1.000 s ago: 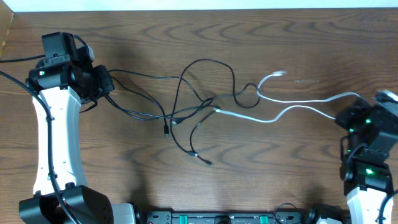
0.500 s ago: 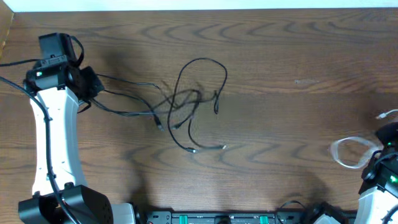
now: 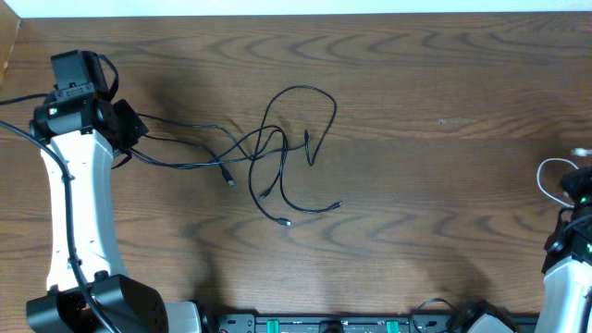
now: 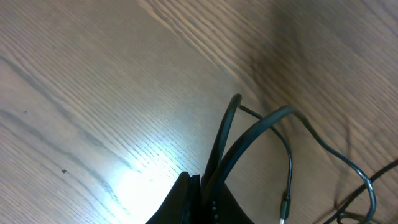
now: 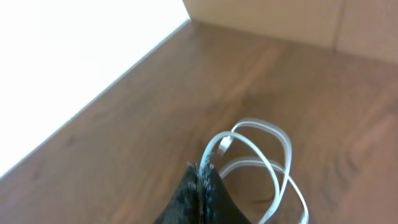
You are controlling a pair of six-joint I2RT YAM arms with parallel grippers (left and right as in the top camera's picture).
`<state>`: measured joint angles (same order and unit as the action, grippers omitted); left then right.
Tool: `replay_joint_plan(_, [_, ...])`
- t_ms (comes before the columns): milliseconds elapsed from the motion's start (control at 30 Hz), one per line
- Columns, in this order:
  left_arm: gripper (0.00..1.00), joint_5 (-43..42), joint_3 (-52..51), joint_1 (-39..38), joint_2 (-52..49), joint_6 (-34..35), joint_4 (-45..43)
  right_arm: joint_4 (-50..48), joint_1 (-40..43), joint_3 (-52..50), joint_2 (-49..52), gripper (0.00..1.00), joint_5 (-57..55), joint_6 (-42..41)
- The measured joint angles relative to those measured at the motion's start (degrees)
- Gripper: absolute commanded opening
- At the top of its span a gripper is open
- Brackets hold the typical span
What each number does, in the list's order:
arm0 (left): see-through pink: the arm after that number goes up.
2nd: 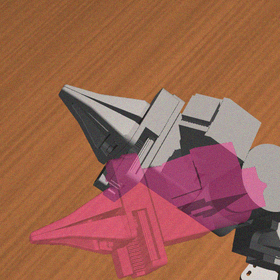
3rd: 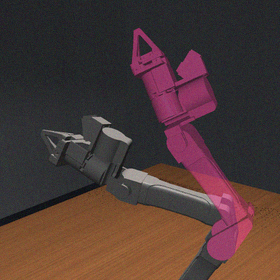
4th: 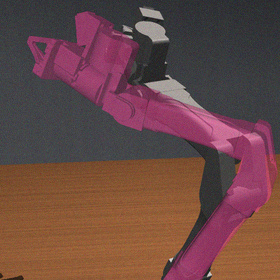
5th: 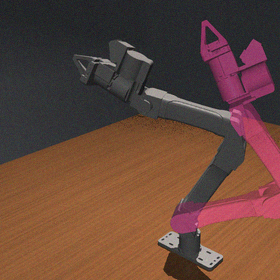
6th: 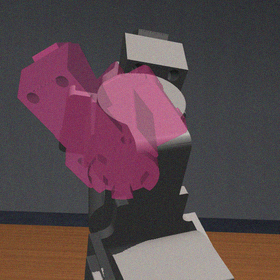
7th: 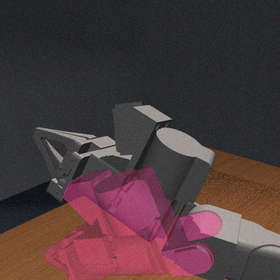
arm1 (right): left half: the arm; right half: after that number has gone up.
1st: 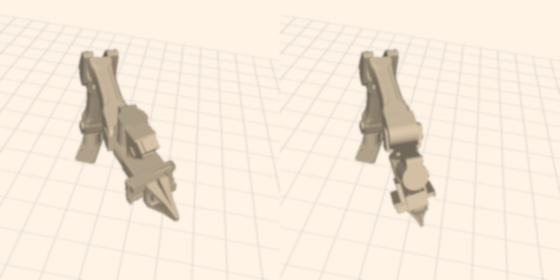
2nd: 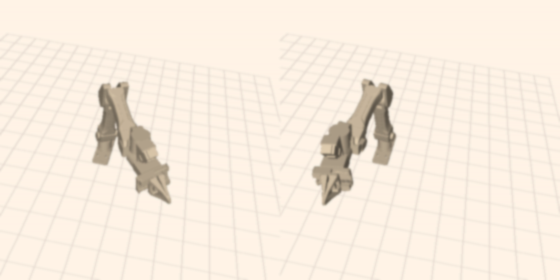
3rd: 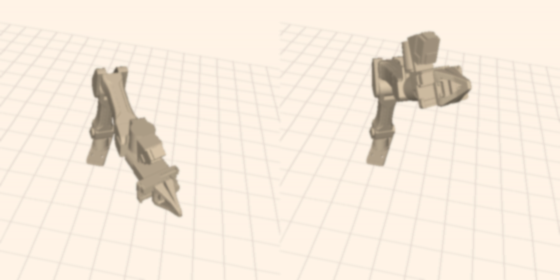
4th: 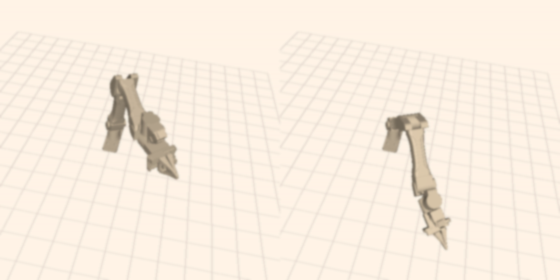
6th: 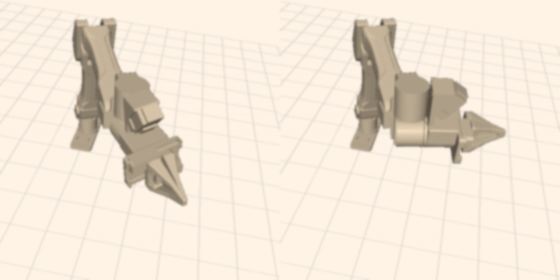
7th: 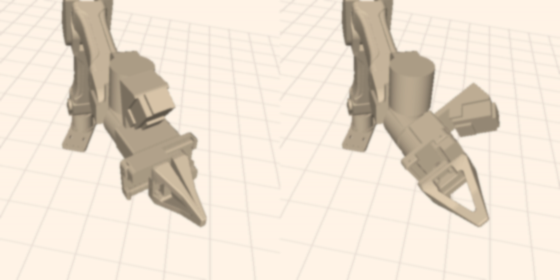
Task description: Untangle cables
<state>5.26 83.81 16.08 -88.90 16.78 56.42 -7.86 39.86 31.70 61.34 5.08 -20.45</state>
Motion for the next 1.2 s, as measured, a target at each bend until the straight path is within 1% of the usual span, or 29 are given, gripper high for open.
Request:
replay_joint_plan(100, [0.08,-2.38,0.00,0.00,0.00,-0.07,-0.02,-9.60,0.00,-0.15,2.12,0.01,0.92,-0.17])
replay_joint_plan(167, [0.08,-4.28,0.00,0.00,0.00,-0.50,-0.07,-17.64,0.00,-0.28,3.61,0.01,0.96,-0.20])
replay_joint_plan(300, [0.08,-7.89,0.00,-0.46,0.00,-2.56,-0.13,-36.41,0.00,-0.09,7.58,0.01,0.17,-0.15])
replay_joint_plan(400, [0.08,-9.20,0.00,-1.95,0.00,-4.00,-0.17,-43.25,0.00,0.63,10.12,0.01,-0.85,0.44])
replay_joint_plan(500, [0.08,-9.94,0.00,-4.28,0.00,-5.03,-0.61,-43.30,0.00,3.50,13.35,0.01,-1.53,2.78])
replay_joint_plan(767, [0.08,-10.75,0.00,-10.36,-0.33,-6.80,-2.84,-37.09,0.79,16.72,22.27,0.01,-4.76,10.93])
replay_joint_plan(967, [0.08,-10.95,0.00,-13.60,-0.83,-9.79,-2.93,-33.64,3.37,22.82,23.56,0.01,-6.67,19.61])
replay_joint_plan(1200, [0.08,-10.97,0.00,-14.69,-0.85,-10.88,-3.98,-30.36,9.53,28.35,23.56,0.01,-8.46,28.59])
